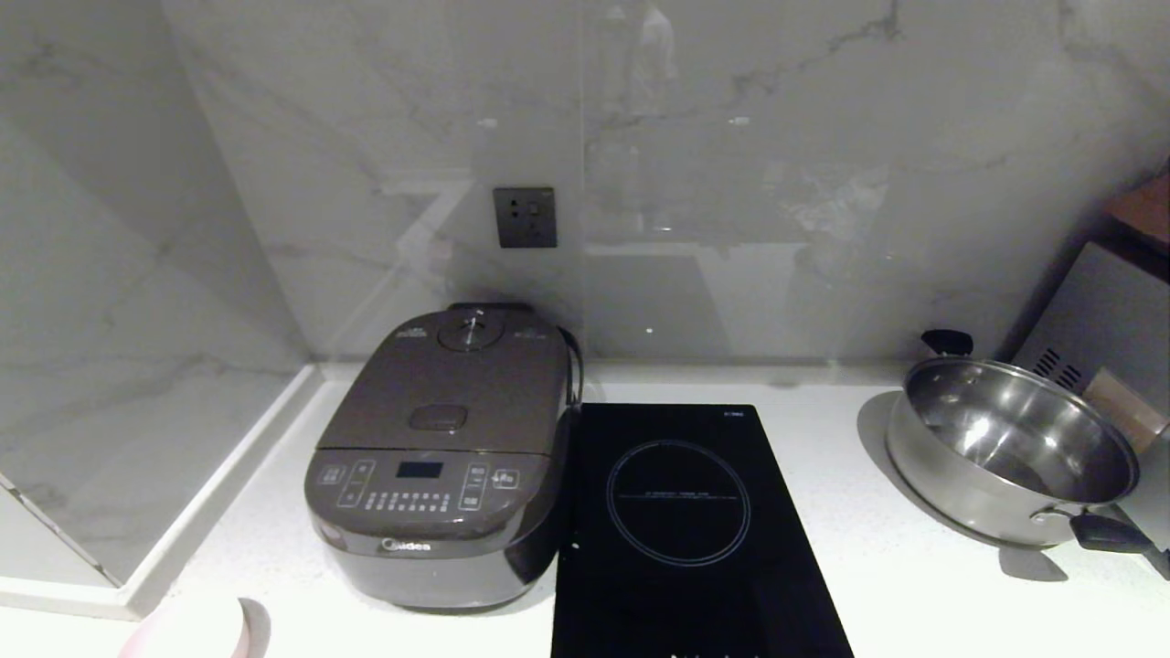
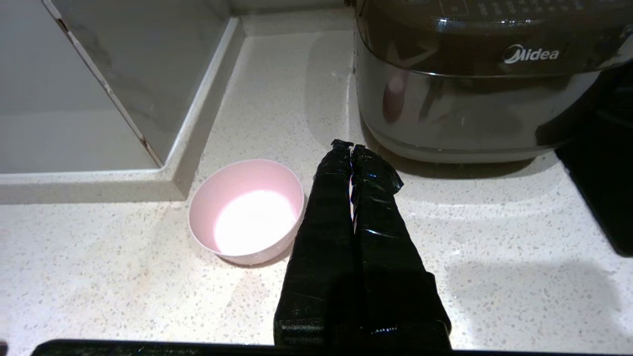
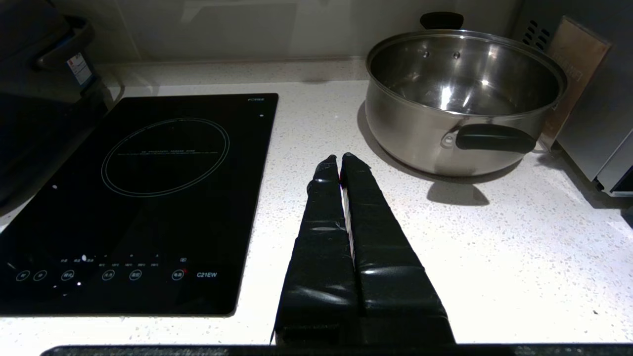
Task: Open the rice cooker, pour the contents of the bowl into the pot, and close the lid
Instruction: Press the start button
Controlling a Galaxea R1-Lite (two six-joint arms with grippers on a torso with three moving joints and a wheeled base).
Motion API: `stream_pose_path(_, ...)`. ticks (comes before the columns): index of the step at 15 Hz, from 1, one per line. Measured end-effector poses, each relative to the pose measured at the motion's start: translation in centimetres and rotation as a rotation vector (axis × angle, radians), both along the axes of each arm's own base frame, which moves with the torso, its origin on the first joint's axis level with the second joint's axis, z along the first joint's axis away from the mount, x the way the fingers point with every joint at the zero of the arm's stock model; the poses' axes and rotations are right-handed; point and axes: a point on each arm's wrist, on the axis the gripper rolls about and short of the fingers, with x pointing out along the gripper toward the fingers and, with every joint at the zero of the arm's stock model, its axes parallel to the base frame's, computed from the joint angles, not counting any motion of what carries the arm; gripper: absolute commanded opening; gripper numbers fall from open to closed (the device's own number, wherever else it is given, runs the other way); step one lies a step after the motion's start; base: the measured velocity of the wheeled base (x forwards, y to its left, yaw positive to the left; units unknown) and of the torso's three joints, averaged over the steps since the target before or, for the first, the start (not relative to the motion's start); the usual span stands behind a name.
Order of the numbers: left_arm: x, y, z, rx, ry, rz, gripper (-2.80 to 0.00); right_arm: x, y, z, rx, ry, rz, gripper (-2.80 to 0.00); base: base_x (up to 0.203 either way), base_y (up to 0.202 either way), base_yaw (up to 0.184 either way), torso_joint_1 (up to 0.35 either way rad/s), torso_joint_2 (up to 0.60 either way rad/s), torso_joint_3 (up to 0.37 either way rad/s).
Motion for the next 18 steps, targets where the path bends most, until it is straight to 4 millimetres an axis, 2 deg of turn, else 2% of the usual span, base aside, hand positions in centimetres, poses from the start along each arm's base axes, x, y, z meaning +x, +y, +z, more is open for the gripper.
stream_pose_path(5, 0.0, 0.0, -0.1, 0.01, -0.001, -0.001, -2.8, 0.0, 0.0, 0.1, -0.012, 0.001, -0.001, -2.8, 0.0, 0.0, 0.0, 0.0, 0.0, 0.0)
stream_pose_path(6, 0.0, 0.0, -0.1, 0.021, -0.001, -0.007, -2.8, -0.2, 0.0, 0.7, -0.025, -0.017, 0.0, -2.8, 0.0, 0.0, 0.0, 0.0, 0.0, 0.0)
stream_pose_path(8, 0.0, 0.0, -0.1, 0.029, -0.001, -0.013, -2.8, -0.3, 0.0, 2.8, -0.02, -0.039, 0.001, -2.8, 0.0, 0.0, 0.0, 0.0, 0.0, 0.0)
stream_pose_path(11, 0.0, 0.0, -0.1, -0.006, -0.001, -0.002, -2.8, 0.9, 0.0, 8.3, 0.05, -0.015, 0.047, -2.8, 0.0, 0.0, 0.0, 0.0, 0.0, 0.0)
stream_pose_path(14, 0.0, 0.0, -0.1, -0.006, 0.0, -0.002, -2.8, 5.1, 0.4, 13.6, 0.119, 0.087, 0.155, -2.8, 0.0, 0.0, 0.0, 0.0, 0.0, 0.0)
stream_pose_path(18, 0.0, 0.0, -0.1, -0.006, 0.001, -0.001, -2.8, 13.9, 2.6, 19.0, 0.175, 0.239, 0.352, -2.8, 0.0, 0.0, 0.0, 0.0, 0.0, 0.0)
